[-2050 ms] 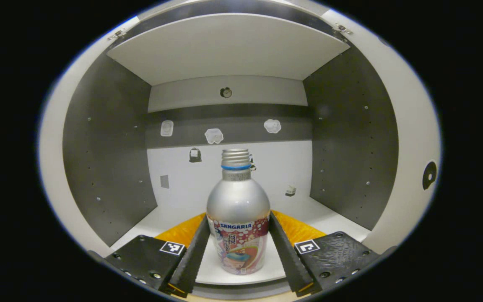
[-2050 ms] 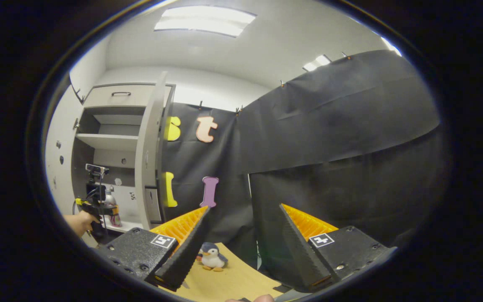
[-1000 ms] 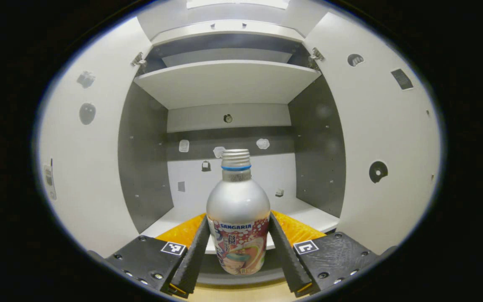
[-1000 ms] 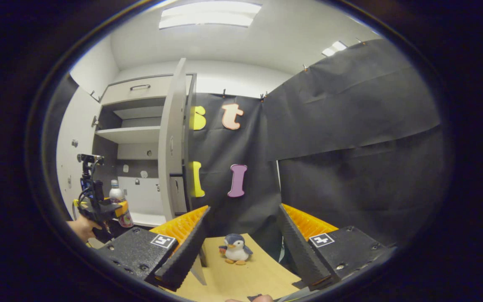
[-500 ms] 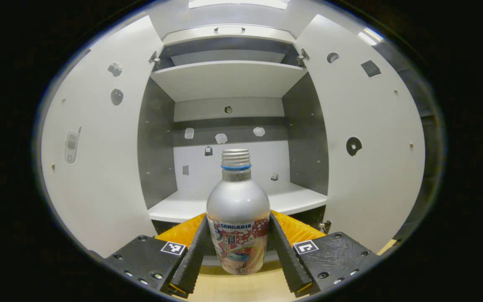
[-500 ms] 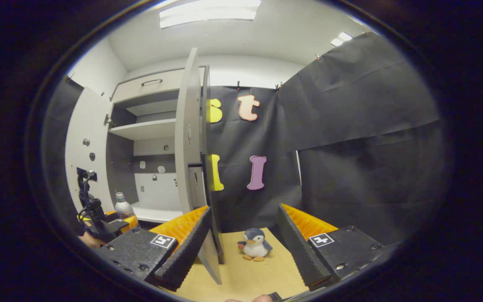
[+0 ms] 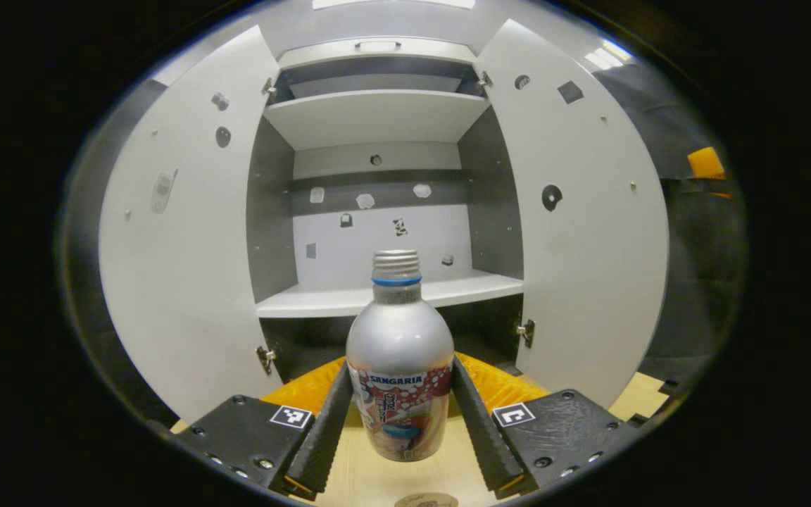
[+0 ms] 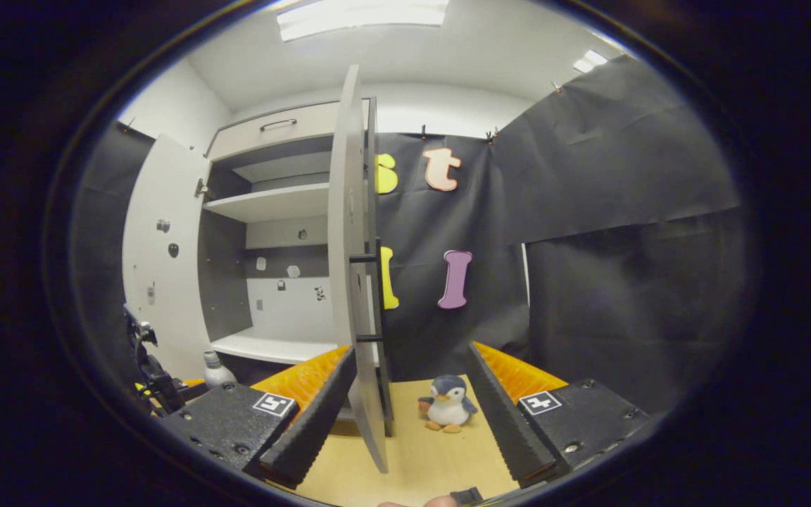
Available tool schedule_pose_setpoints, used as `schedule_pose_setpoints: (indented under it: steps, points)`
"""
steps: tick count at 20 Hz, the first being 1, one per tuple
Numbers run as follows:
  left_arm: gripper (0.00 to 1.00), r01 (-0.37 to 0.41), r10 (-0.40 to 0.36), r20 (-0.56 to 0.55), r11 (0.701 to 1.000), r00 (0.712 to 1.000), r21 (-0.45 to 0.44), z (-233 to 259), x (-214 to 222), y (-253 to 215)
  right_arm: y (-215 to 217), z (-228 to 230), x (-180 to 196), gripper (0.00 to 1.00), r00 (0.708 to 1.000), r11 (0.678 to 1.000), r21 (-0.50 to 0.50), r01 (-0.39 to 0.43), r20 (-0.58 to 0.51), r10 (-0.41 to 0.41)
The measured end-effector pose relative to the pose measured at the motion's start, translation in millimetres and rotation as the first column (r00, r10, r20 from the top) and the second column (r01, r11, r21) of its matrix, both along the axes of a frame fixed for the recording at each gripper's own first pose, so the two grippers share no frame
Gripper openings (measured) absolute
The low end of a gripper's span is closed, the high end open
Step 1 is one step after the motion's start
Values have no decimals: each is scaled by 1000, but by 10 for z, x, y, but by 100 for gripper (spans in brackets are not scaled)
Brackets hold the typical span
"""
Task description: Grasp the bottle in the cabinet with the left hand and place it on the coaster, then close the right door with the right hand and the left door with the left hand.
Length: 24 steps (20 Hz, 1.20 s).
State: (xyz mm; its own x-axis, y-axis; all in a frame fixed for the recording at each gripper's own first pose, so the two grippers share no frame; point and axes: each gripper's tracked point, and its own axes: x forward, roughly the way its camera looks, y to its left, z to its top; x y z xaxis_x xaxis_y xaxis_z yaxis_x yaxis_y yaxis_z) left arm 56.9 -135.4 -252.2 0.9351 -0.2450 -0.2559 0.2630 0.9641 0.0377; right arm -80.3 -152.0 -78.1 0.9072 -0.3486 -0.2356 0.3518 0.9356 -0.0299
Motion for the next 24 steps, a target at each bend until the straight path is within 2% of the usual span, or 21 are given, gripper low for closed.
schedule_pose_setpoints:
  steps: [1,2,4,5,7,9,10,11,12,16,20,24]
  points:
    - [82,-3,3,-5,1000,1000,5,-45,-49,19,24,-26,16,100,1000,1000,-1,-7,-5,7]
    - [78,-6,6,-12,1000,1000,7,-88,-87,33,36,-38,38,100,1000,1000,-1,-12,-8,12]
    - [78,-6,5,-49,1000,999,-4,-230,-159,34,55,-61,60,100,1000,1000,1,-18,-14,18]
    - [82,-6,6,-58,1000,998,0,-277,-194,47,77,-80,73,100,1000,1000,5,-24,-17,24]
    - [78,-6,7,-63,1000,998,22,-365,-252,79,114,-120,96,100,999,999,8,-31,-26,32]
    - [82,2,1,-66,999,998,38,-459,-317,70,145,-161,114,100,999,999,7,-37,-37,38]
    - [78,4,0,-74,999,997,49,-526,-351,71,157,-177,121,100,998,999,7,-41,-42,41]
    - [82,6,-2,-82,998,997,58,-593,-397,77,174,-201,127,100,998,999,8,-42,-49,43]
    - [78,9,-4,-90,998,996,65,-661,-432,73,198,-216,134,100,997,999,11,-48,-53,48]
    - [78,37,-29,-129,997,991,61,-979,-602,29,310,-256,132,100,996,998,16,-56,-64,57]
    - [78,68,-57,-190,996,980,51,-1366,-739,6,420,-429,124,100,987,998,2,-59,-148,58]
    - [78,87,-76,-230,995,970,40,-1614,-843,-25,471,-417,136,100,983,998,-19,-52,-175,48]
